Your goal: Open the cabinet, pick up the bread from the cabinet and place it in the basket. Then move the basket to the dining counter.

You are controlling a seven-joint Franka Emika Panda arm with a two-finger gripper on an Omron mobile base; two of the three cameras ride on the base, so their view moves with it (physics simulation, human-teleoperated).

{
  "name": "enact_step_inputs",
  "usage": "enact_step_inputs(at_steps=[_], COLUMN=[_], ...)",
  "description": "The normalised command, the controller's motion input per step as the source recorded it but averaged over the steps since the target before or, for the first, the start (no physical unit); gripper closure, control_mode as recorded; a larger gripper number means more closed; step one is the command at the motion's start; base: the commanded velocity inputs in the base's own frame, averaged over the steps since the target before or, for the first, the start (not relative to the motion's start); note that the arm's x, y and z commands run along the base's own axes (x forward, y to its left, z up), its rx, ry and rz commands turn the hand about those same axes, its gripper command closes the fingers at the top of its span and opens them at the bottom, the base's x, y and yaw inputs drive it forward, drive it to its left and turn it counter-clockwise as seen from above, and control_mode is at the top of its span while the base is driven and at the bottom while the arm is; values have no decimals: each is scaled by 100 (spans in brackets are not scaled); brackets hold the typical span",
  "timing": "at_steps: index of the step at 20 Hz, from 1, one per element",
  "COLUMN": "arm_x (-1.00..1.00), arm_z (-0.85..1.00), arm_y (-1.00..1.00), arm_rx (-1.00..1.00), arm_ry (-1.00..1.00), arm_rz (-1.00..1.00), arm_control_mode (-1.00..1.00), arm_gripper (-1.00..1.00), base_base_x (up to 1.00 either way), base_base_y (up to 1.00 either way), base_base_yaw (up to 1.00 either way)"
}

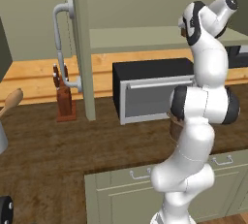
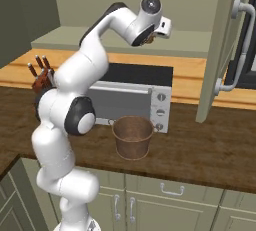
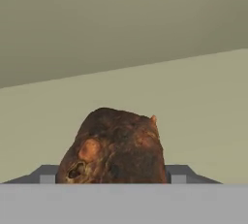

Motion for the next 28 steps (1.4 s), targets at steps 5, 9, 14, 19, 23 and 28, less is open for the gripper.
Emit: enact_step_inputs(at_steps=[5,9,14,19,23,28], arm_x=[-100,-100,-100,-100,-100,-100], arm_z=[-12,7,5,-9,-10,-7], arm_y=[20,17,20,30,8,9], arm_rx=[2,2,1,0,0,1], arm_ry=[0,7,10,6,8,13], arm_rz=[0,0,0,-2,-2,-5], arm_control_mode=[-100,-100,-100,-100,-100,-100], arm_gripper=[100,100,100,100,100,100], base_base_x=[0,0,0,0,0,0], base_base_y=[0,0,0,0,0,0], base_base_yaw=[0,0,0,0,0,0])
